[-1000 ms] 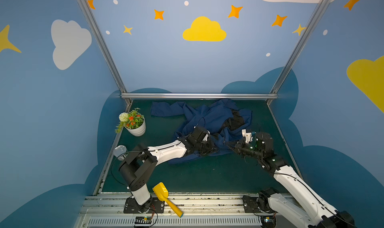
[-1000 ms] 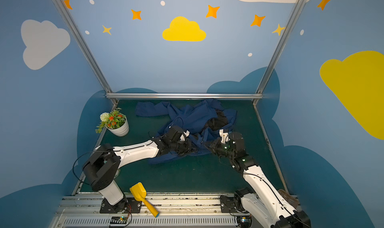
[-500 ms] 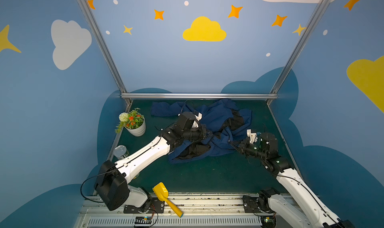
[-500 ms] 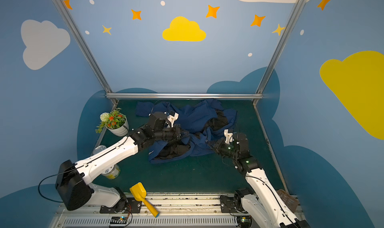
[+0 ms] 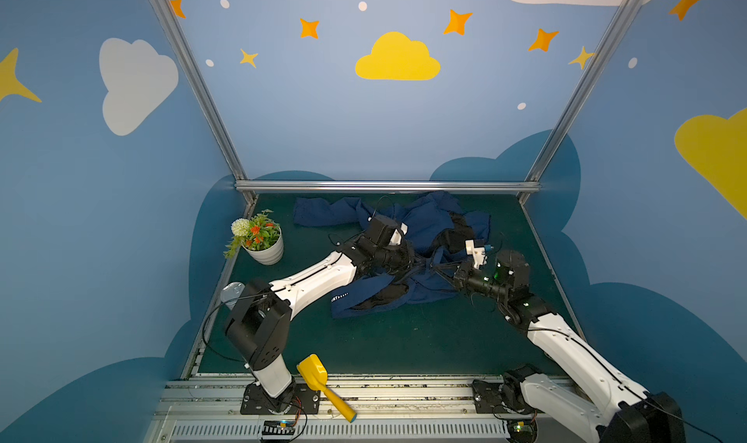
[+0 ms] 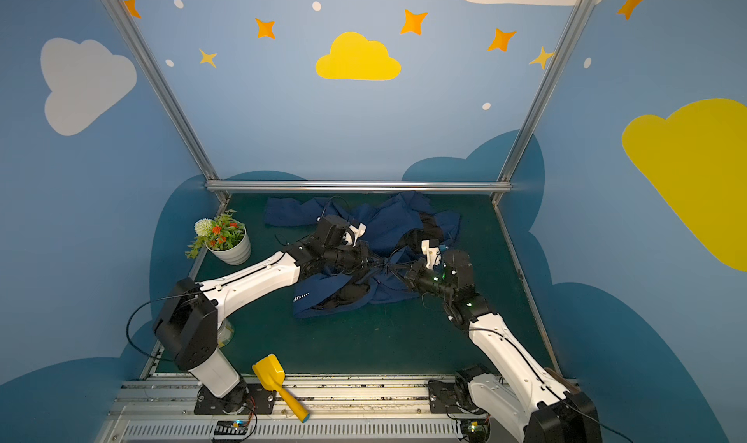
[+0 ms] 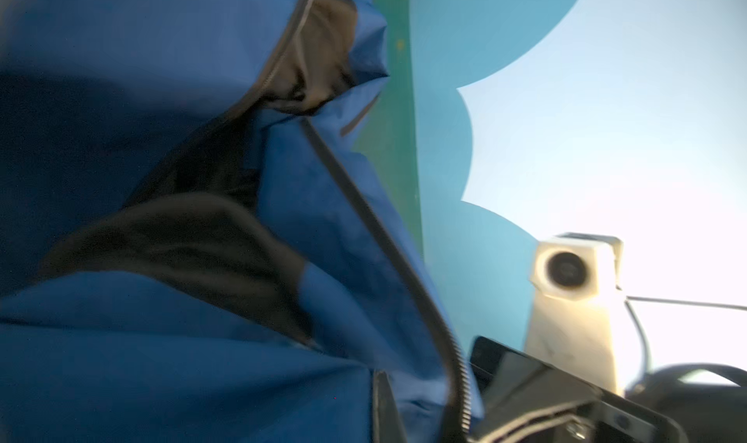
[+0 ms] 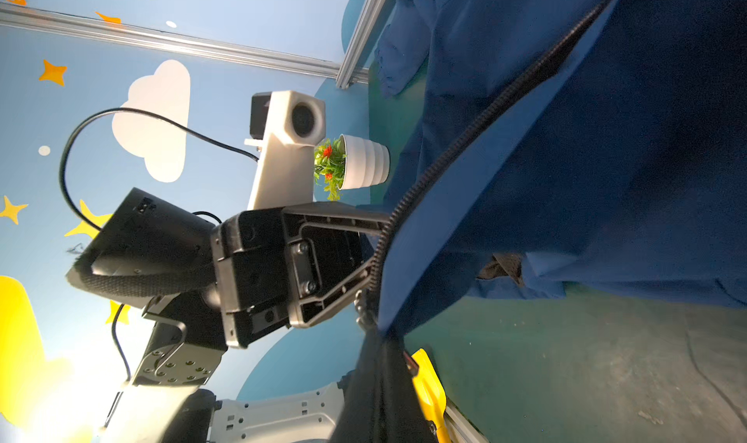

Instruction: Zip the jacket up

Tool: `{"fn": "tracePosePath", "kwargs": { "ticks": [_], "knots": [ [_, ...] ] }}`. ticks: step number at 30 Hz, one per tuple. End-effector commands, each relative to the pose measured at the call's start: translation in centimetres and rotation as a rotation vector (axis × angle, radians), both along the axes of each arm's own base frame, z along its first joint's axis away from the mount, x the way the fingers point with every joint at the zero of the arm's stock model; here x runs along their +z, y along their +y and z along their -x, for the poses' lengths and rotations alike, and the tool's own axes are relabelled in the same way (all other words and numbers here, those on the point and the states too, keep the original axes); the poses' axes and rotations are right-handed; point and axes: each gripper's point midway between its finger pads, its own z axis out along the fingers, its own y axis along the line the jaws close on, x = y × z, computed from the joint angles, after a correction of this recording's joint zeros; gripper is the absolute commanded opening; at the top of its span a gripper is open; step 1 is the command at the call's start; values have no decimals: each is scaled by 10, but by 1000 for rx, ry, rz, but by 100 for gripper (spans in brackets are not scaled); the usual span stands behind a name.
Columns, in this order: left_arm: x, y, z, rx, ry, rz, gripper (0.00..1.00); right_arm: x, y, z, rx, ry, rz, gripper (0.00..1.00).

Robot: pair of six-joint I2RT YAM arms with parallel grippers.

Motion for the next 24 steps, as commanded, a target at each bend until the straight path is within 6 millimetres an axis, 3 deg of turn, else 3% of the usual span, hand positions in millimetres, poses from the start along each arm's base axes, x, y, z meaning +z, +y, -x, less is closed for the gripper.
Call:
{"fn": "tracePosePath", "kwargs": {
  "ticks": [1, 11, 15, 20, 24],
  "knots": [
    [13, -14, 3, -38, -8, 72, 3, 23, 8, -8, 14, -84, -63, 0],
    [2, -17, 7, -35, 34, 106, 3, -3, 9, -19, -13, -31, -59, 0],
    [-6, -12, 7, -25, 45, 81, 3, -21, -1, -19, -52, 9, -11, 0],
    [-30, 16, -9, 46, -1, -86, 3, -42, -41, -16, -187, 94, 96, 0],
    [-8, 41, -38, 90, -95, -174, 3, -64, -77, 6, -319, 173, 131, 0]
  ]
}}
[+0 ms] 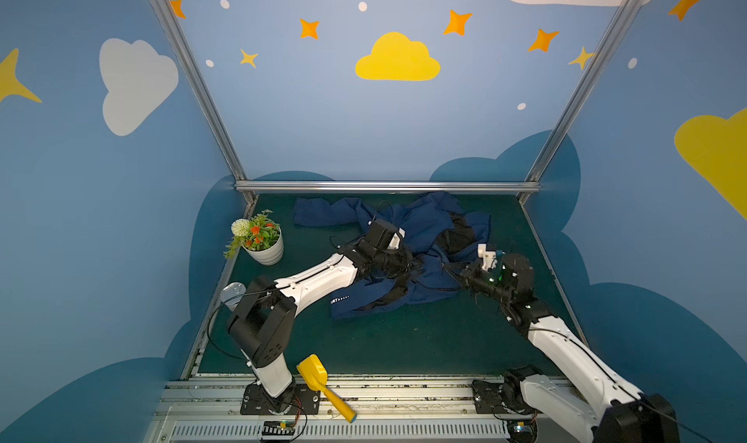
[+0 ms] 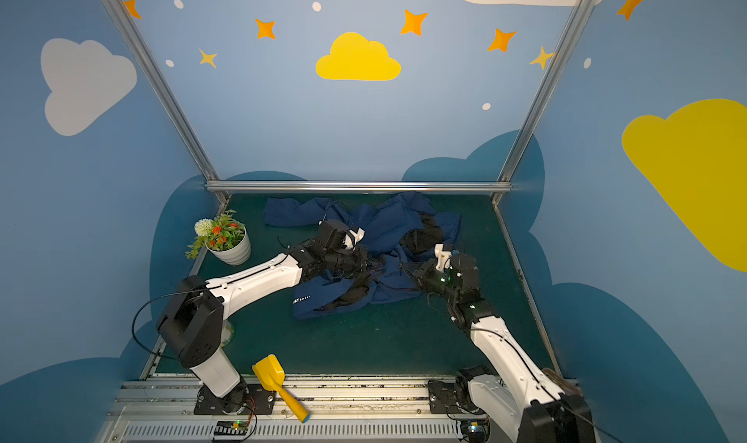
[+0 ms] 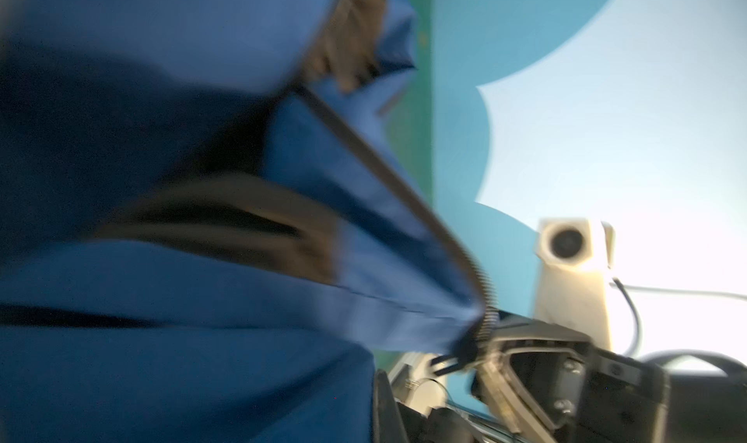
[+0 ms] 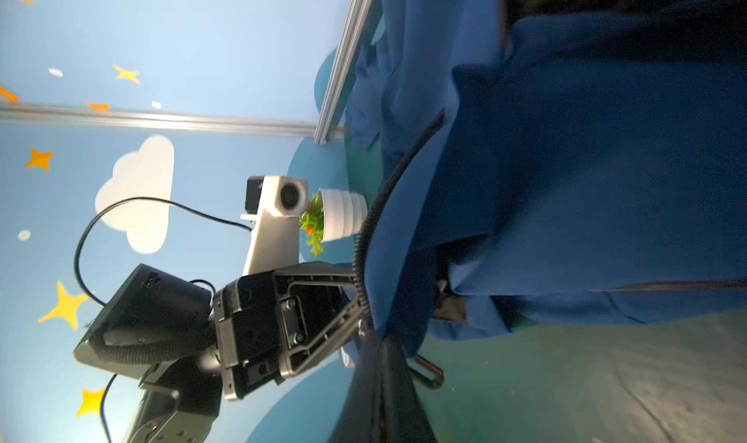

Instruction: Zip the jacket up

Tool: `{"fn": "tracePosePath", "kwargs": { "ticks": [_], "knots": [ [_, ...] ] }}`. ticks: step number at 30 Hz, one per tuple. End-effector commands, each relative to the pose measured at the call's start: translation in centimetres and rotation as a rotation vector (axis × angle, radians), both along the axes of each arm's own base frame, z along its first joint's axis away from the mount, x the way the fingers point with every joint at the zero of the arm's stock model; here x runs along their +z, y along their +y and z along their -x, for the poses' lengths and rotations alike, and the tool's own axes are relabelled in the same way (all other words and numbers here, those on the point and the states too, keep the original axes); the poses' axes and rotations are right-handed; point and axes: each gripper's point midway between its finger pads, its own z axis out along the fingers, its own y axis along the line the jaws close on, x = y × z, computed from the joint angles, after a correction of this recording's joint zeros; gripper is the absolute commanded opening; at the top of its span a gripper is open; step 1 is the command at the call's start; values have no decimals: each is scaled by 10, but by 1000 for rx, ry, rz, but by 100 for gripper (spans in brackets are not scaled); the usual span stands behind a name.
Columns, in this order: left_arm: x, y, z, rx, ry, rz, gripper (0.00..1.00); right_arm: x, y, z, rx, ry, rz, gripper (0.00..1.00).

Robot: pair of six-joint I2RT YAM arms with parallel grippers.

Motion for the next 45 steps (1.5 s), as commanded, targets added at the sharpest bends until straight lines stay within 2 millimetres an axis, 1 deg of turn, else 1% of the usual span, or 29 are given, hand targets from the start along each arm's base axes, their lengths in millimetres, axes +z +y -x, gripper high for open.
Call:
{"fn": "tracePosePath", "kwargs": {
  "ticks": [1, 2, 7, 9, 13, 14, 15, 16, 17, 18, 19, 20, 22, 24, 27, 30, 33, 37, 40, 42, 45],
  "knots": [
    [22, 32, -30, 56, -127, -110, 3, -36, -32, 24, -115, 129, 83, 0],
    [30, 41, -37, 78, -153, -125, 3, -39, -40, 31, -142, 146, 93, 0],
    [68, 91, -66, 175, -248, -158, 3, -36, -71, 58, -244, 170, 138, 0],
    [85, 119, -79, 249, -294, -178, 3, -33, -81, 64, -269, 184, 167, 0],
    [124, 166, -98, 349, -385, -197, 3, -29, -87, 65, -273, 201, 178, 0],
    [133, 175, -102, 370, -398, -189, 3, -26, -87, 63, -270, 189, 179, 0],
    [140, 180, -106, 375, -399, -160, 3, -21, -87, 61, -266, 172, 184, 0],
    [142, 176, -107, 358, -386, -122, 3, -15, -86, 59, -259, 149, 181, 0],
    [141, 164, -107, 322, -370, -77, 3, -6, -83, 54, -238, 107, 167, 0],
    [134, 148, -104, 279, -324, -38, 3, 2, -78, 50, -209, 77, 146, 0],
    [121, 132, -99, 245, -277, -17, 3, 9, -74, 46, -187, 51, 132, 0],
    [104, 110, -93, 203, -258, 2, 3, 16, -69, 42, -157, 20, 117, 0],
    [68, 69, -79, 136, -210, 11, 3, 29, -63, 35, -113, -31, 105, 0],
    [31, 31, -65, 55, -125, 21, 3, 41, -58, 29, -75, -74, 101, 0],
    [-3, -13, -46, -19, -50, 49, 3, 53, -48, 13, -27, -117, 43, 0],
    [-22, -47, -17, -80, -13, 50, 3, 62, -35, -5, 22, -154, -46, 0],
    [-35, -60, 7, -108, 16, 38, 3, 64, -16, -15, 72, -172, -93, 0],
    [-54, -60, 22, -98, 91, 64, 3, 40, 10, -17, 139, -113, -110, 0],
    [-62, -56, 27, -87, 108, 64, 3, 27, 28, -16, 174, -87, -134, 0],
    [-63, -55, 28, -87, 110, 59, 3, 25, 39, -13, 204, -87, -139, 0],
    [-64, -55, 27, -94, 109, 51, 3, 29, 56, -7, 258, -95, -131, 0]
  ]
}}
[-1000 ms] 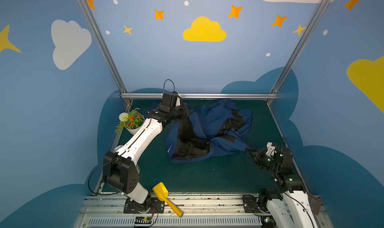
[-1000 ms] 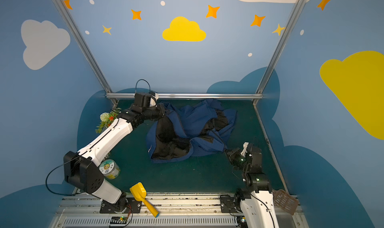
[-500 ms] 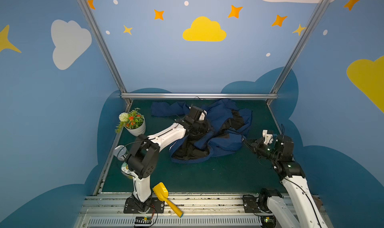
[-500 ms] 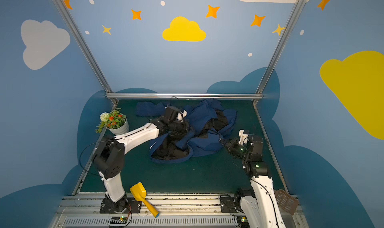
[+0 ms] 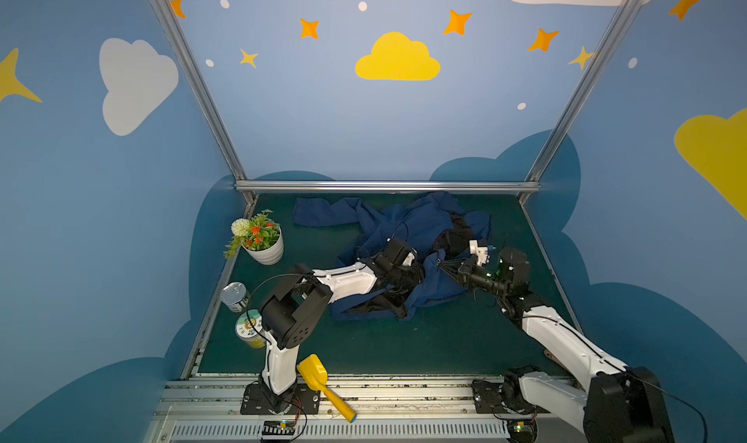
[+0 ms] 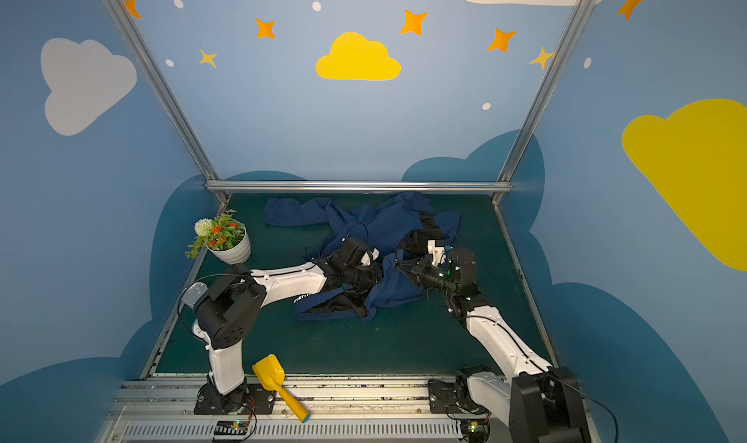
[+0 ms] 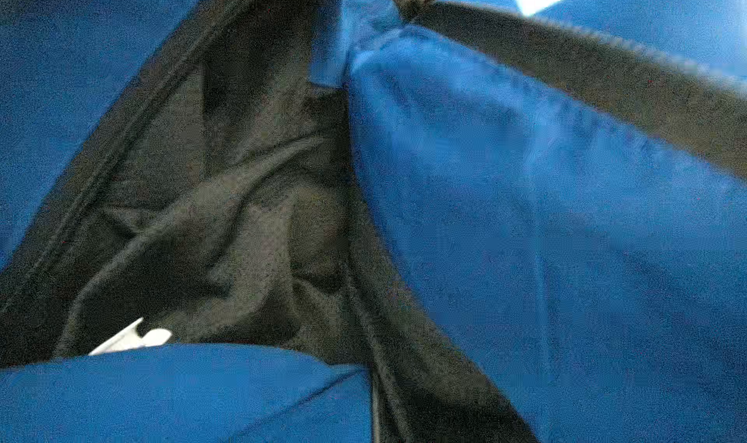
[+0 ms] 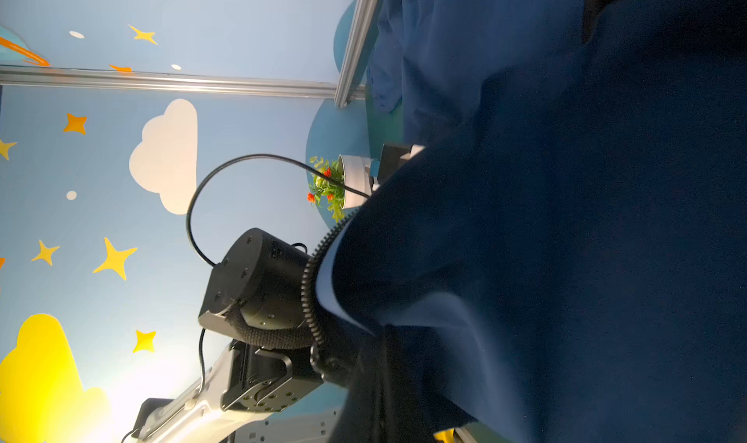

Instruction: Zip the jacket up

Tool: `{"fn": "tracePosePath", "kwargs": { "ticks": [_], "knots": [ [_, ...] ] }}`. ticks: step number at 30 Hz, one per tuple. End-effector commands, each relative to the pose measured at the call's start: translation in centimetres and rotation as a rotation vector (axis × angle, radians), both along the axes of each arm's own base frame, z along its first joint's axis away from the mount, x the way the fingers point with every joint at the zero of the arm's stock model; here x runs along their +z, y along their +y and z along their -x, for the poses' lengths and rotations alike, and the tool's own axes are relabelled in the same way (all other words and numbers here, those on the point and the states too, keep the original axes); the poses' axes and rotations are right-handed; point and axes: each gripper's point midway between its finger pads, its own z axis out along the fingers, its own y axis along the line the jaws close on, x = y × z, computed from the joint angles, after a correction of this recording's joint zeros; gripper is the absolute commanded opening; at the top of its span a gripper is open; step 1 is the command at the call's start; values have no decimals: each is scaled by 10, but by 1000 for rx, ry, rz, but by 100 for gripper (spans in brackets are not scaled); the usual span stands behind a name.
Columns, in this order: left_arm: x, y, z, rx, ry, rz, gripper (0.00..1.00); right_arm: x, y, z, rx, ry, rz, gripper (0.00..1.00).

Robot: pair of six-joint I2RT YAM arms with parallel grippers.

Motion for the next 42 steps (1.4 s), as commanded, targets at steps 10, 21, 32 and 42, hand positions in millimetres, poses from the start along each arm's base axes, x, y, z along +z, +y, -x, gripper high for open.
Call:
{"fn": "tracePosePath", "kwargs": {
  "ticks": [10, 21, 32, 42],
  "knots": [
    [26, -4, -5, -4, -51, 48, 3, 14, 33, 5, 52, -72, 14, 6],
    [29, 2, -7, -1, -91, 4, 3, 5, 30, 8, 33, 2, 56, 47],
    [30, 3, -8, -8, -118, -27, 3, 0, 45, 7, 77, 37, 30, 47],
    [29, 5, -7, -6, -118, -33, 3, 4, 43, 9, 64, 11, 56, 20]
  ]
}}
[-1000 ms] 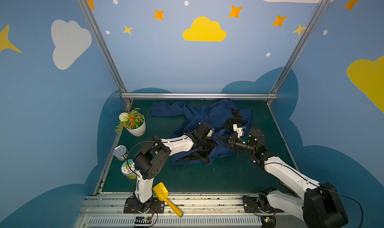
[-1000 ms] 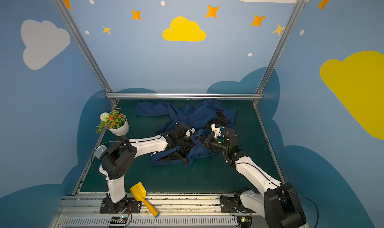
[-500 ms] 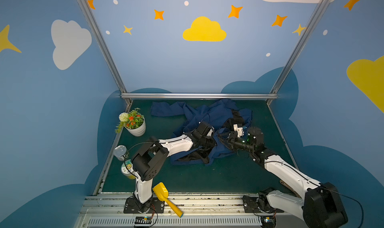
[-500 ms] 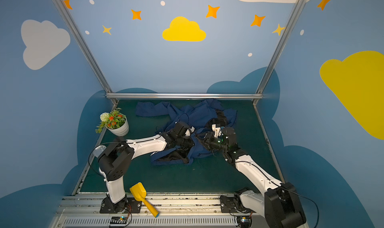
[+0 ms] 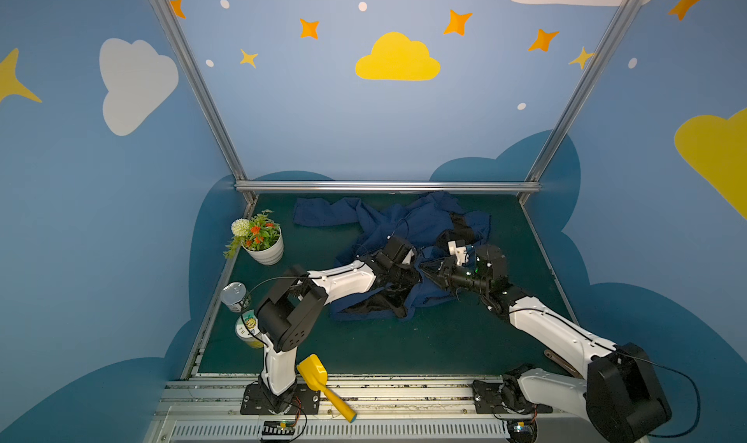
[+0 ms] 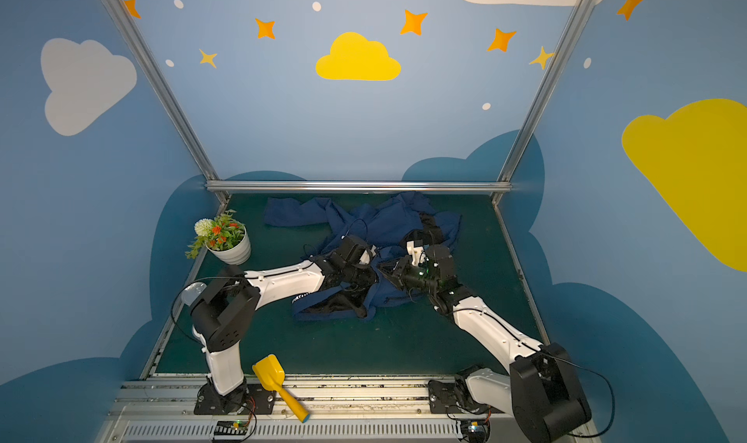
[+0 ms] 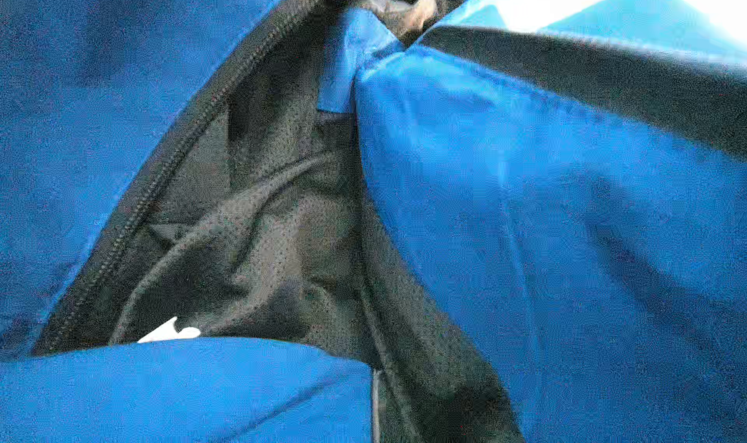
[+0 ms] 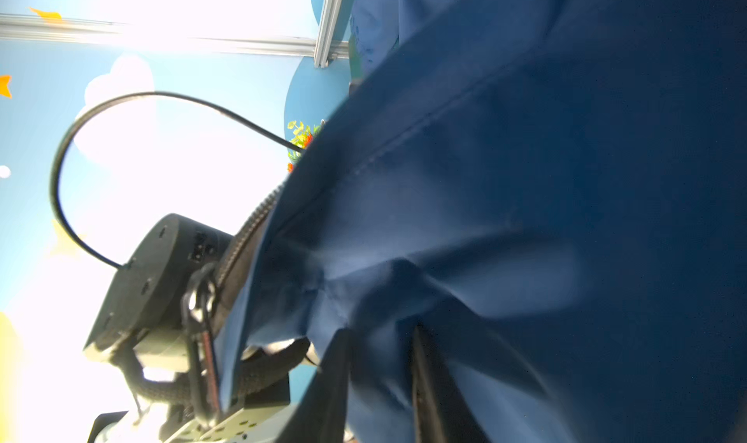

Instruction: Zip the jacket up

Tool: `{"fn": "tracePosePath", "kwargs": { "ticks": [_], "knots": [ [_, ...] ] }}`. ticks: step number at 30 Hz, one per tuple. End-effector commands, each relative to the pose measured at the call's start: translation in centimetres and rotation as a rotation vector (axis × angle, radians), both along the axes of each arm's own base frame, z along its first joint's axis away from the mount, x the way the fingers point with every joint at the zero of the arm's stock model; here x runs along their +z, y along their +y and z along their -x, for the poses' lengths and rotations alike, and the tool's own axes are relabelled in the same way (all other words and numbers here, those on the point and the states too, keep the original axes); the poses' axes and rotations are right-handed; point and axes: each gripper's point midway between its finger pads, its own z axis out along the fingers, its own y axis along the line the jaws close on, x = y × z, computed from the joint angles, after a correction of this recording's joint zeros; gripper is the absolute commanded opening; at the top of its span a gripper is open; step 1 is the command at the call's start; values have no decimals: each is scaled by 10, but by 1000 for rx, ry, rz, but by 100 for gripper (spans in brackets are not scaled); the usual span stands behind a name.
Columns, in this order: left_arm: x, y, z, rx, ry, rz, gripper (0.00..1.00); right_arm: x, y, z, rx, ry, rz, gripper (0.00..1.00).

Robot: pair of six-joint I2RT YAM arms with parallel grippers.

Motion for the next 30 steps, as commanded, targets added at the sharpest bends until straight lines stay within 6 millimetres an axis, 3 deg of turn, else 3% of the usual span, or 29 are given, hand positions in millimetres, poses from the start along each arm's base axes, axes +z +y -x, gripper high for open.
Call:
{"fn": "tracePosePath", "kwargs": {
  "ticks": [1, 5, 11, 20, 25, 28, 30],
  "knots": [
    [21, -3, -1, -13, -46, 26, 3, 12, 0, 2, -2, -35, 1, 16],
    [21, -1, -2, -9, -44, 25, 3, 11, -3, 4, -8, -33, 10, 1],
    [23, 14, -8, 11, -48, 17, 3, -8, -18, 29, 4, 25, 112, 0],
    [35, 89, -40, 117, -79, -21, 3, -74, -67, 94, 124, 207, 502, 0],
    [57, 132, -53, 184, -114, -36, 3, -102, -105, 125, 248, 334, 909, 0],
    [64, 148, -51, 209, -131, -48, 3, -103, -123, 128, 254, 350, 1070, 0],
    [63, 149, -45, 208, -121, -42, 3, -101, -117, 125, 271, 325, 1046, 0]
  ]
}}
